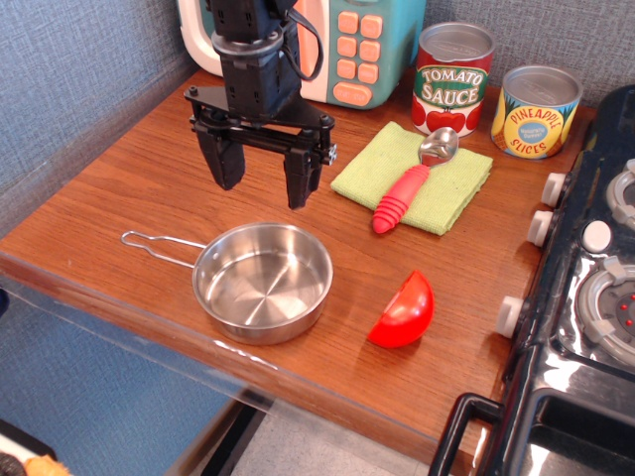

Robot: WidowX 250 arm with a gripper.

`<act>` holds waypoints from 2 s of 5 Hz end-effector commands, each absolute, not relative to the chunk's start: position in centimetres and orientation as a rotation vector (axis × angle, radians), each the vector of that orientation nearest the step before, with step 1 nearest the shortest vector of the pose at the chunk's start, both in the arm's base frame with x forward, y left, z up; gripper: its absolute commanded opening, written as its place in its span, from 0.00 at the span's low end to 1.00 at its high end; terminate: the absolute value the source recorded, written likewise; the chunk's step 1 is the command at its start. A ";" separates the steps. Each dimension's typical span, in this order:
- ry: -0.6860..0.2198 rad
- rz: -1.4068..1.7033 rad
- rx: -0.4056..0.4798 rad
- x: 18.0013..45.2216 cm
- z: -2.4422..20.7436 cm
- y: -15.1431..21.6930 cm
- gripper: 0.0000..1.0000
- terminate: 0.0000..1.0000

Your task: Move the red spoon so that it's near the handle of the silver pan and on the edge of the table.

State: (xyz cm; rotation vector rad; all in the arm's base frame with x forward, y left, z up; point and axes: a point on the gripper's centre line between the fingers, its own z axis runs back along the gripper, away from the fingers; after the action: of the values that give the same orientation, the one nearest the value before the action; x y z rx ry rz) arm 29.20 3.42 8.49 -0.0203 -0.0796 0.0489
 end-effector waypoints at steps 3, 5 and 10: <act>-0.104 0.013 -0.108 33.6 6.6 -0.6 1.00 0.00; -0.102 0.007 -0.087 39.7 4.9 -2.7 1.00 0.00; -0.148 -0.039 -0.049 41.0 5.1 -4.0 1.00 0.00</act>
State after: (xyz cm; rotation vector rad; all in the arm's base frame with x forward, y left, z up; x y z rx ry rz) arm 40.27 -3.54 2.46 -0.0447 -0.0793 -0.0296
